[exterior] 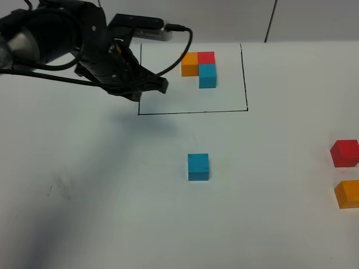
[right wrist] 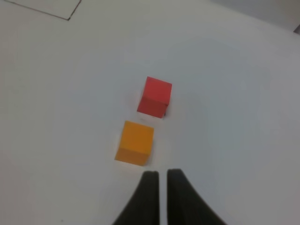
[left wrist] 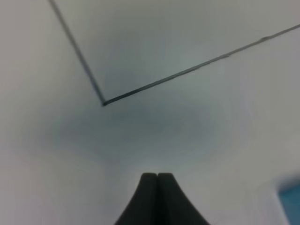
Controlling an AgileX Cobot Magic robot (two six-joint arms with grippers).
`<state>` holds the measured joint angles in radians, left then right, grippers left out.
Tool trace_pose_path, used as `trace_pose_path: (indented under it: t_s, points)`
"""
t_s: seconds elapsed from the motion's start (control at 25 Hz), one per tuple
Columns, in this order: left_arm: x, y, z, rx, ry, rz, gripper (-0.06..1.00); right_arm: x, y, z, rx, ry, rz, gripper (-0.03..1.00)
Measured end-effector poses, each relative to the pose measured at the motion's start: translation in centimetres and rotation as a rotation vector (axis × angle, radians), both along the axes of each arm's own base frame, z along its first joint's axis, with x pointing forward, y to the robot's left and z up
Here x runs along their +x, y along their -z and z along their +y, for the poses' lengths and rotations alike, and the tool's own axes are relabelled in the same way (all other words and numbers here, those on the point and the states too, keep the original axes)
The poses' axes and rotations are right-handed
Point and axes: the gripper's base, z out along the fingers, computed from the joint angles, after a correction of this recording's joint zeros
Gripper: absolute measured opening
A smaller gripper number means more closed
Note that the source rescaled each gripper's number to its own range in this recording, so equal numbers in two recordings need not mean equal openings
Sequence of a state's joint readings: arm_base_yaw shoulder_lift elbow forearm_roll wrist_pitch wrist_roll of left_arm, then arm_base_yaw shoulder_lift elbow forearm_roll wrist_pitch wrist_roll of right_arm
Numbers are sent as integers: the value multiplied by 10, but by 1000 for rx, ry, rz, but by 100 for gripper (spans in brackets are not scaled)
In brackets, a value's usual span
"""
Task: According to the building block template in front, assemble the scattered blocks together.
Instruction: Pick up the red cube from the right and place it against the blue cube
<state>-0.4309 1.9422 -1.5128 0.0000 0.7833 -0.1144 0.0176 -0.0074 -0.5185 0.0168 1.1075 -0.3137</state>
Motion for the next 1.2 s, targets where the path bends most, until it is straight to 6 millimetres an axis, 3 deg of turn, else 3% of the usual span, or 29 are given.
trace_pose_path:
  t_s: [0.28, 0.44, 0.6, 0.8, 0.92, 1.2]
  points:
    - [-15, -7, 53, 83, -132, 14, 0, 0, 0, 0, 0, 0, 0, 0]
    - [-40, -4, 90, 94, -223, 53, 0, 0, 0, 0, 0, 0, 0, 0]
    - [-81, -9, 124, 95, -319, 72, 0, 0, 0, 0, 0, 0, 0, 0]
    - [-149, -10, 156, 121, -464, 60, 0, 0, 0, 0, 0, 0, 0, 0]
    - [-189, -8, 167, 146, -535, 52, 0, 0, 0, 0, 0, 0, 0, 0]
    - [-263, -28, 181, 172, -633, 29, 0, 0, 0, 0, 0, 0, 0, 0]
